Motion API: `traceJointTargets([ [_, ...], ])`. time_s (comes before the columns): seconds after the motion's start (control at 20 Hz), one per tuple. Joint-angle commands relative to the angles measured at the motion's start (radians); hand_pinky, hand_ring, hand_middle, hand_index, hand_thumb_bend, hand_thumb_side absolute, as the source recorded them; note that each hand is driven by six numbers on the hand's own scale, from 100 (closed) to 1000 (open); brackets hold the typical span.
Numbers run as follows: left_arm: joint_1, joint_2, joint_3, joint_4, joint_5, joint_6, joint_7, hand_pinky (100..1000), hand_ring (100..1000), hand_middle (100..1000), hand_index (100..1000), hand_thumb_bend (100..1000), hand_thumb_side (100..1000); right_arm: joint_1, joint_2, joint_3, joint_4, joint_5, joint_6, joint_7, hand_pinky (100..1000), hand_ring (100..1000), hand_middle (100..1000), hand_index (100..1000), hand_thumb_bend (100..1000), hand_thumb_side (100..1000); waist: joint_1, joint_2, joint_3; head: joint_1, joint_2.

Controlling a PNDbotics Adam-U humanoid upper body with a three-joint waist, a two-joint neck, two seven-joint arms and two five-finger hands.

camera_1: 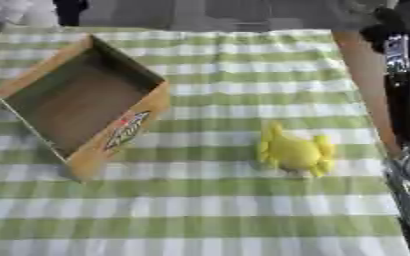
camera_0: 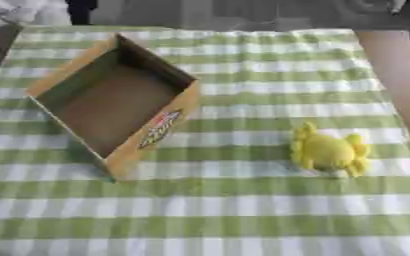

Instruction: Pick up objects on the table and place them in the box.

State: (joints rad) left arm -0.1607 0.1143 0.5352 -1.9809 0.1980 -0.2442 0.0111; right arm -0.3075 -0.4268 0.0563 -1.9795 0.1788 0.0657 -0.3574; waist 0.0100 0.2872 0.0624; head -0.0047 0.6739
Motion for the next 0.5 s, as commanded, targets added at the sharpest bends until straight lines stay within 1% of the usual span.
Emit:
traceJointTargets([
  [0.05, -0.005, 0.023, 0.007, -0.019, -0.001, 0.0, -0.001, 726, 637, 590, 726, 100, 893, -0.008, -0.024, -0.007, -0.021, 0.007, -0.001, 0.001, 803, 760, 642, 829, 100, 1000, 0.0, -0.014, -0.001, -0.006, -0.013],
  [0.25, -0.005, 0.024, 0.007, -0.019, -0.001, 0.001, -0.002, 726, 637, 590, 726, 100, 893, -0.02, -0.05, 0.001, -0.021, 0.013, 0.007, 0.01, 796, 767, 648, 832, 100, 1000, -0.001, -0.015, -0.001, -0.008, -0.014],
  [0.4, -0.003, 0.026, 0.006, -0.019, -0.001, 0.002, -0.003, 726, 637, 590, 726, 100, 893, -0.043, -0.11, 0.015, -0.021, 0.033, 0.032, 0.032, 792, 775, 658, 834, 100, 1000, -0.004, -0.018, -0.003, -0.01, -0.012],
  [0.5, -0.002, 0.029, 0.006, -0.019, -0.002, 0.003, -0.004, 726, 637, 591, 726, 100, 893, -0.063, -0.167, 0.031, -0.021, 0.059, 0.065, 0.057, 787, 787, 676, 842, 100, 1000, -0.007, -0.02, -0.005, -0.01, -0.009],
])
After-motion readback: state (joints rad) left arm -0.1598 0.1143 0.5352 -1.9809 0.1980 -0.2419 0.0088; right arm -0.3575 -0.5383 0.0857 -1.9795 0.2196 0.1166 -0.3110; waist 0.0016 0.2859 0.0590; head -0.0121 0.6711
